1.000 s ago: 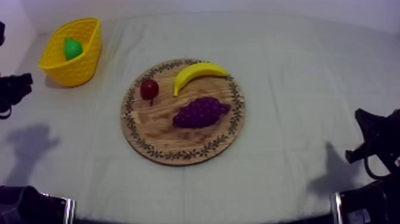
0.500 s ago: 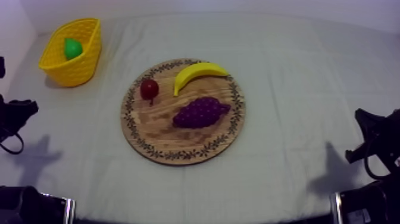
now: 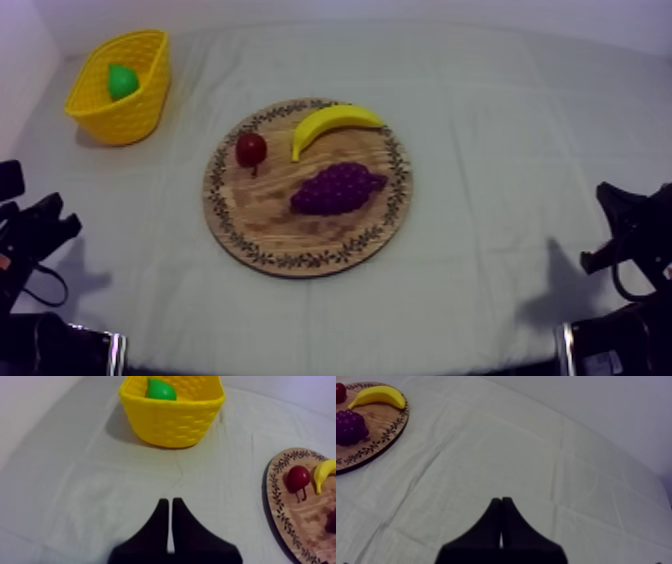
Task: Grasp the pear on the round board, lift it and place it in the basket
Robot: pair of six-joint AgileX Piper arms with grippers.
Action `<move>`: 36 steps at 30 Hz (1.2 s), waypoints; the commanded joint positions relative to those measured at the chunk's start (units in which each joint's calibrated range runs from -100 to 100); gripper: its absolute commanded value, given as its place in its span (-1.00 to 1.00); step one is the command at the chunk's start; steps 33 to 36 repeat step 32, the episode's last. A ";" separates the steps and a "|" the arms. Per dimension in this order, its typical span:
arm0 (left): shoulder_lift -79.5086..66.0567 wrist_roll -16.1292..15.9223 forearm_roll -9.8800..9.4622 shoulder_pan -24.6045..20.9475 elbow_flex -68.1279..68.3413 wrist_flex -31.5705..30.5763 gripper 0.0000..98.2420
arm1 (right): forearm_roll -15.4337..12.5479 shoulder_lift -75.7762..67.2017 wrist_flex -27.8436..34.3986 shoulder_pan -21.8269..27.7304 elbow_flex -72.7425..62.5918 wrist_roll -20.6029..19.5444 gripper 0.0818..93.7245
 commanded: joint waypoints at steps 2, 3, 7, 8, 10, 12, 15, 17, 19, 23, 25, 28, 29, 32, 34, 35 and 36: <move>-5.46 2.97 -2.21 0.59 0.69 1.77 -1.00 | 0.01 -0.03 0.02 0.00 -0.02 0.01 -1.00; -6.53 3.77 -2.64 0.70 0.70 2.55 -1.00 | 0.01 -0.03 0.02 0.00 -0.02 0.01 -1.00; -9.99 4.98 -3.68 1.21 0.33 5.61 -1.00 | 0.01 -0.03 0.02 0.00 -0.02 0.01 -1.00; -10.73 4.97 -3.78 1.39 0.28 6.02 -1.00 | 0.01 -0.03 0.02 0.00 -0.02 0.01 -1.00; -12.65 5.05 -3.91 2.02 0.25 6.51 -1.00 | 0.01 -0.03 0.02 0.00 -0.02 0.01 -1.00; -13.92 5.62 -4.00 3.07 0.66 6.56 -1.00 | 0.01 -0.03 0.02 0.00 -0.02 -0.01 -1.00; -14.72 7.56 -4.08 4.45 0.92 6.57 -1.00 | 0.01 -0.03 0.02 0.00 -0.02 0.00 -1.00; -14.93 9.03 -4.10 4.88 0.99 6.57 -1.00 | 0.01 -0.03 0.02 0.00 -0.02 0.00 -1.00; -15.04 10.10 -4.11 5.08 1.02 6.57 -1.00 | 0.01 -0.03 0.02 0.00 -0.02 0.01 -1.00; -15.11 10.78 -4.12 5.23 1.05 6.57 -1.00 | 0.01 -0.03 0.02 0.00 -0.02 -0.02 -1.00; -15.12 10.87 -4.12 5.26 1.05 6.57 -1.00 | 0.01 -0.03 0.02 0.00 -0.02 0.00 -1.00; -15.13 10.93 -4.12 5.27 1.05 6.57 -1.00 | 0.01 -0.03 0.02 0.00 -0.02 0.00 -1.00; -15.13 10.95 -4.12 5.28 1.06 6.57 -1.00 | 0.01 -0.03 0.02 0.00 -0.02 0.01 -1.00; -15.14 10.96 -4.12 5.28 1.06 6.57 -1.00 | 0.01 -0.03 0.02 0.00 -0.02 -0.01 -1.00; -15.14 10.96 -4.12 5.28 1.06 6.57 -1.00 | 0.01 -0.03 0.02 0.00 -0.02 -0.01 -1.00; -15.14 10.96 -4.12 5.28 1.06 6.57 -1.00 | 0.01 -0.03 0.02 0.00 -0.02 -0.01 -1.00; -15.14 10.96 -4.12 5.28 1.06 6.57 -1.00 | 0.01 -0.03 0.02 0.00 -0.02 -0.01 -1.00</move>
